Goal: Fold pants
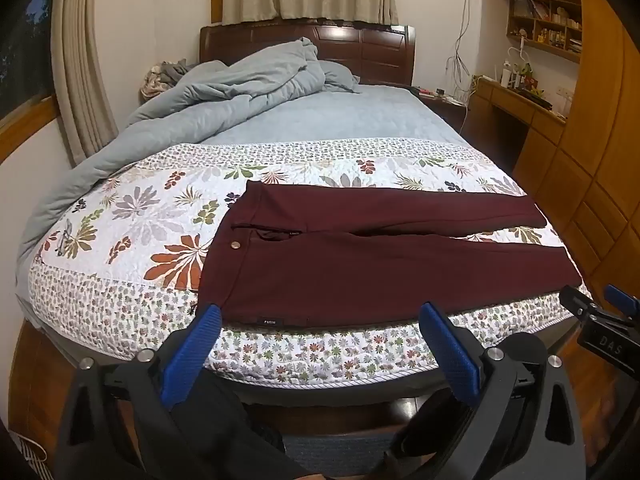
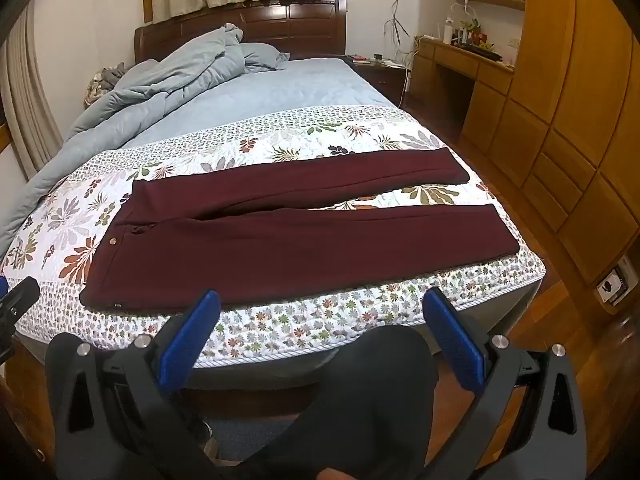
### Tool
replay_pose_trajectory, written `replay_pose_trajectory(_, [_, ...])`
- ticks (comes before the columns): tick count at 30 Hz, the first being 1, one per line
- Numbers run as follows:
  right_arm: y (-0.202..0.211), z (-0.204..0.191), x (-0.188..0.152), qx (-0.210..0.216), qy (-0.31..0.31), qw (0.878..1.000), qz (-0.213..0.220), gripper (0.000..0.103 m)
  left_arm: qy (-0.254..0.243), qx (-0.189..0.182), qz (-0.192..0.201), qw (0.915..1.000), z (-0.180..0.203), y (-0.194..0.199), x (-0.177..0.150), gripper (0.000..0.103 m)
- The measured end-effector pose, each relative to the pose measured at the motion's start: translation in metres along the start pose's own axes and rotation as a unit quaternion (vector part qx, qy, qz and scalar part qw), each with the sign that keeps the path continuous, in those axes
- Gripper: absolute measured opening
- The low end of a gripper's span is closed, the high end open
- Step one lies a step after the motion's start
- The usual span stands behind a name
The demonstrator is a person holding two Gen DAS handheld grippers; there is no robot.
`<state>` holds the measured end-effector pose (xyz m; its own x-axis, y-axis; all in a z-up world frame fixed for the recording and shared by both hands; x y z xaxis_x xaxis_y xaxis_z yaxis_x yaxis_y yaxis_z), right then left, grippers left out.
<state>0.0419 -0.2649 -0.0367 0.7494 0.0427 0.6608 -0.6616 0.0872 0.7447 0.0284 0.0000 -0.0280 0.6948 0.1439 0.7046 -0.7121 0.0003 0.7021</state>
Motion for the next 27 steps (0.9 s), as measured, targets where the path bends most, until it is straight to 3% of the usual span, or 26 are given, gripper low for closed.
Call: replay_pose_trajectory(27, [-0.0008,0.0010,-0.0012,-0.002,0.002,1.000,0.001,0.101,0.000,0.001,0.001,1.0000,-0.0004,0.0003,0.0003,0.099])
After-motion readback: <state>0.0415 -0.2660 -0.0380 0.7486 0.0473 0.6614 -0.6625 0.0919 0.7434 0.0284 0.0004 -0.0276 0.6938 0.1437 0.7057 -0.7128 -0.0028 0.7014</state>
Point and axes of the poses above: each gripper's, at about its wrist camera, not at the fingertips, and y roughly against the way its jaws point, z to its right, x to its top, the point moved 4 cm from there along -y, roughly the way its jaws point, and after that the axes turned 6 degrees about y, right-handed, at the moved point
